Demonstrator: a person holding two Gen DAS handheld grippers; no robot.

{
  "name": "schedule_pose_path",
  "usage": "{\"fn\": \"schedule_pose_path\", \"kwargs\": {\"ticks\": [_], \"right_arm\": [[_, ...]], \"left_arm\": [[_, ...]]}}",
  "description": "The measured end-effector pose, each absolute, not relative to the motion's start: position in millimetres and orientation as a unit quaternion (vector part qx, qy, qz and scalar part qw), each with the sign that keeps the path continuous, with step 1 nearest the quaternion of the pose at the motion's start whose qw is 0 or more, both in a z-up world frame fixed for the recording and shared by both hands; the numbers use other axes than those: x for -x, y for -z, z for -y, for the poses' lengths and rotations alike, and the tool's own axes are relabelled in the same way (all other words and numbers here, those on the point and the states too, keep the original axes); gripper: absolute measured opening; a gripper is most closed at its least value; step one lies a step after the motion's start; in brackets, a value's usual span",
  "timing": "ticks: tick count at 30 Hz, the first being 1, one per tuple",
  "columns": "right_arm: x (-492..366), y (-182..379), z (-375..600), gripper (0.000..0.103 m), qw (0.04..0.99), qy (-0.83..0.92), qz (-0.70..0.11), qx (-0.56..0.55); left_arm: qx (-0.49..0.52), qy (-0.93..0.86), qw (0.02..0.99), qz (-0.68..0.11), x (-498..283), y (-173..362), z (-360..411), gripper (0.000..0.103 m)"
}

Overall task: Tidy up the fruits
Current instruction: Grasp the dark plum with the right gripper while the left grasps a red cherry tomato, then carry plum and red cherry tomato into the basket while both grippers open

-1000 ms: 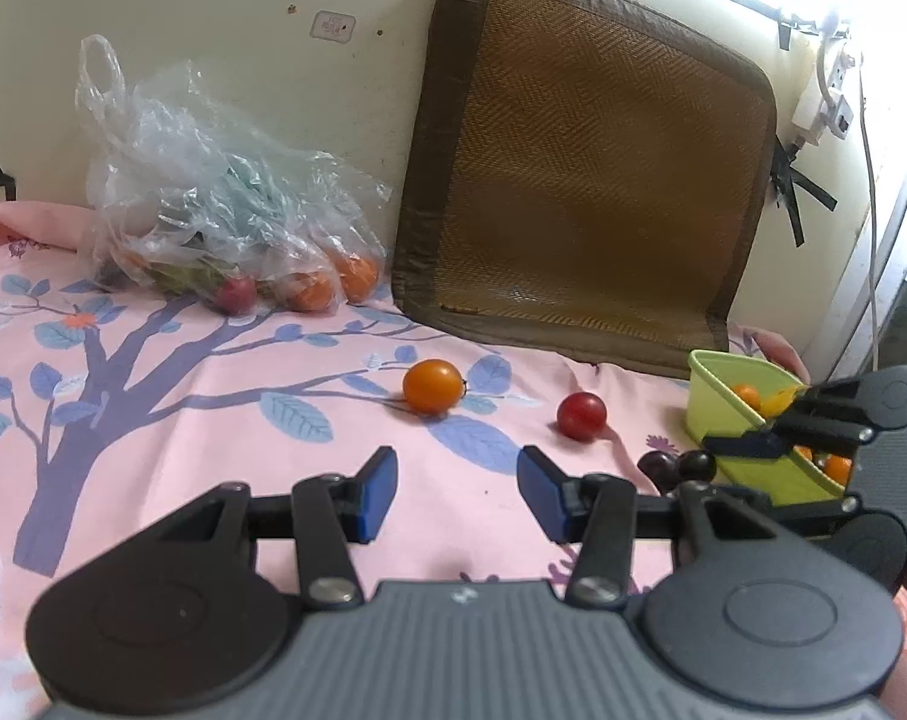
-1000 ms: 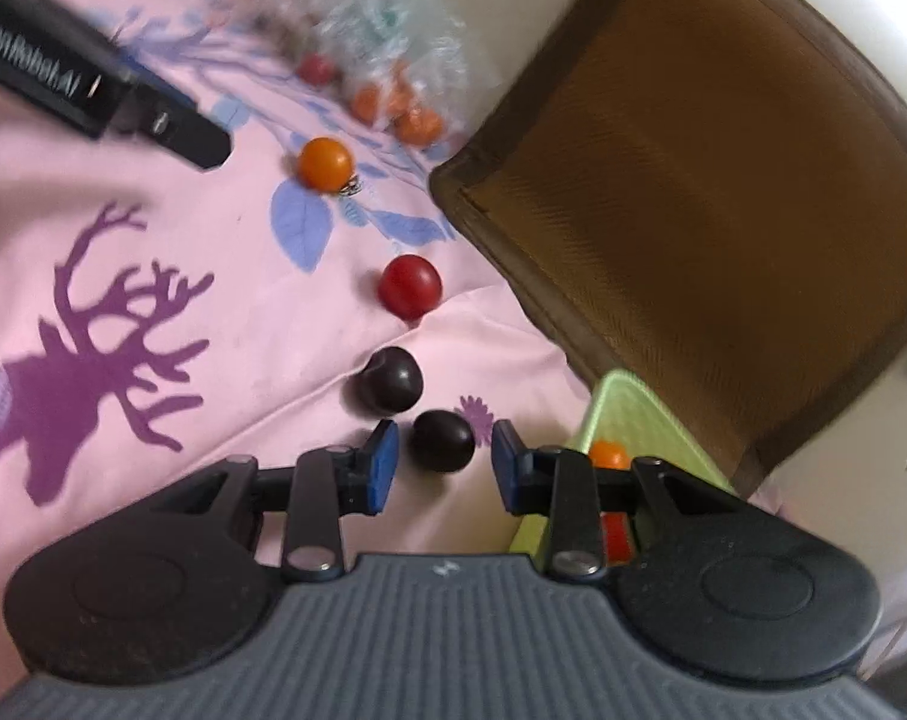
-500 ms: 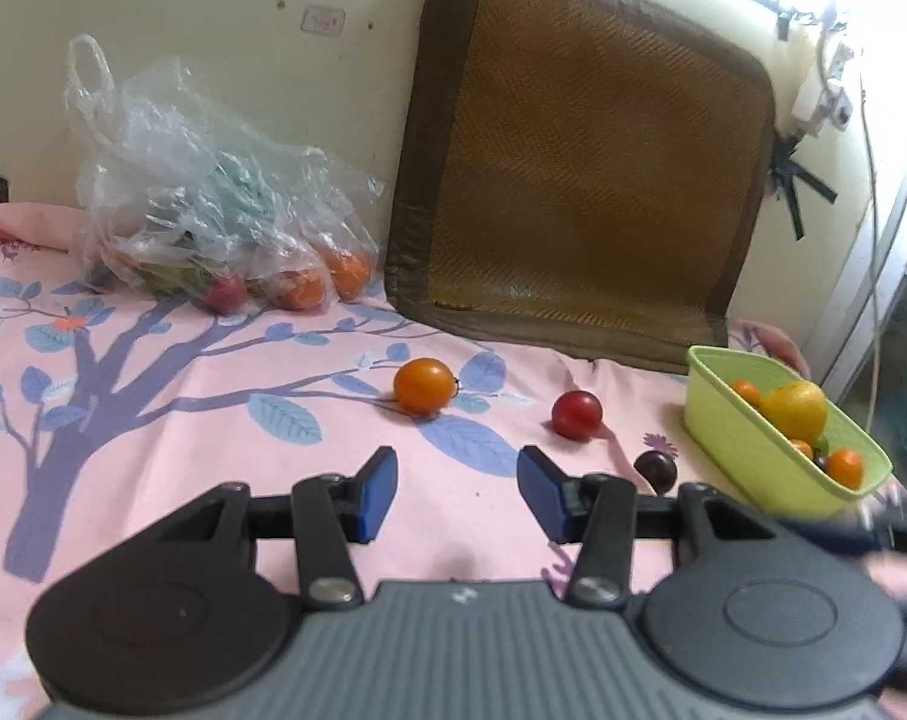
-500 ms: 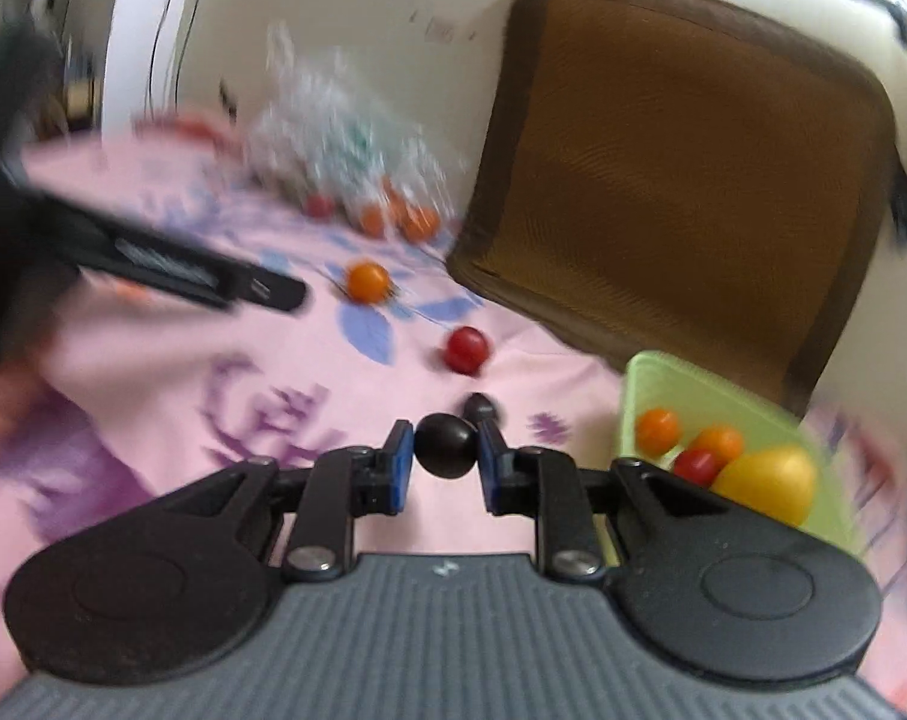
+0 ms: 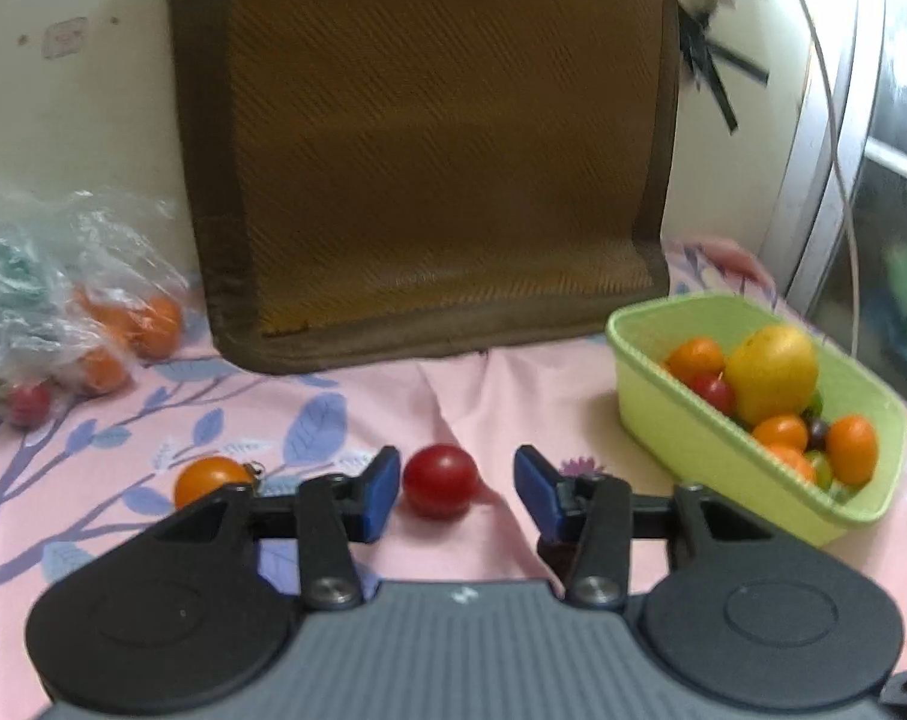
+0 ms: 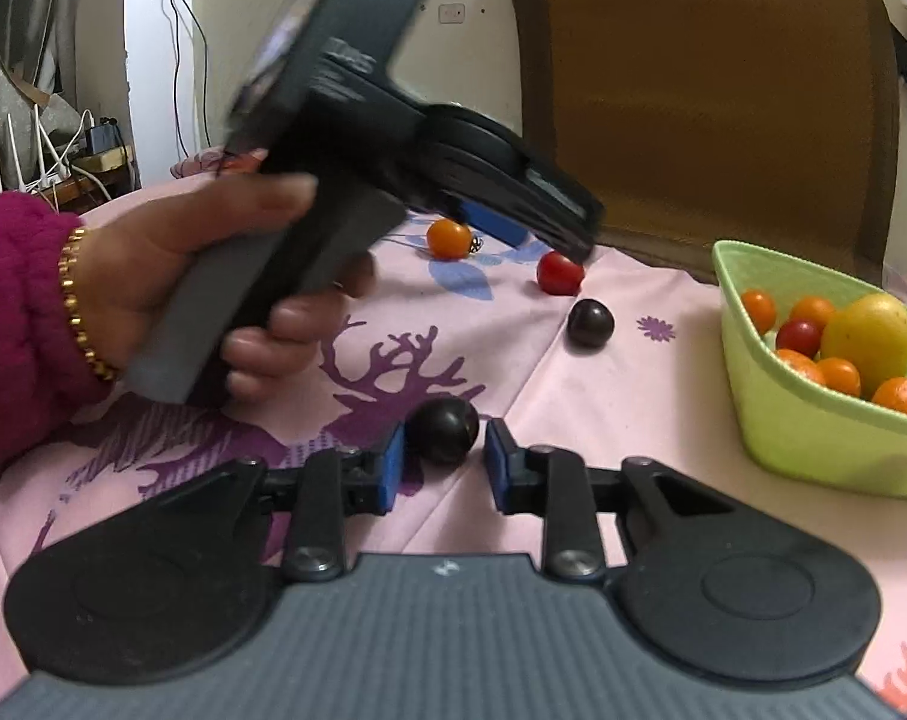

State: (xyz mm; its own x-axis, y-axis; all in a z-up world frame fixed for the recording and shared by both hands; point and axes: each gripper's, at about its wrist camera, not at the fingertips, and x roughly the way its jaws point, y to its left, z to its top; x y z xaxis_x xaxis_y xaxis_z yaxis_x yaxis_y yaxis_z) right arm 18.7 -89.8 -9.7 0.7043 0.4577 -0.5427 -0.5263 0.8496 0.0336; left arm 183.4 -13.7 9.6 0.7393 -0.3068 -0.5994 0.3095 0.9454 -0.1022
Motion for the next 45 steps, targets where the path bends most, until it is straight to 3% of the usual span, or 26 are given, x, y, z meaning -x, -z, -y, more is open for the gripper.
{"fn": "schedule_pose_path", "kwargs": {"ticks": [3,9,21,33,35,37,39,45], "right_arm": [[-25,10,97,0.029,0.919,-0.274,-0.282,0.030],[-14,7,108,0.027,0.925,-0.268,-0.268,0.007],[36,3,164,0.028,0.952,-0.190,-0.238,0.026],[69,15,209,0.029,0.959,-0.120,-0.255,0.034],[69,19,212,0.030,0.958,-0.120,-0.258,0.031],[71,18,212,0.032,0.959,-0.119,-0.256,0.031],[73,17,210,0.032,0.960,-0.120,-0.252,0.031],[76,19,213,0.032,0.959,-0.126,-0.253,0.028]], "left_arm": [[0.006,0.146,0.935,-0.324,-184,-5,10,0.029],[0.034,0.141,0.939,-0.312,-157,-20,-8,0.029],[0.031,0.247,0.918,-0.308,-44,-25,27,0.029],[-0.045,0.278,0.909,-0.308,-6,-10,89,0.030],[-0.044,0.277,0.908,-0.310,-5,-12,88,0.033],[-0.047,0.272,0.912,-0.303,-3,-15,88,0.043],[-0.055,0.269,0.914,-0.300,-3,-16,89,0.045],[-0.062,0.268,0.908,-0.317,-8,-6,93,0.040]]}}
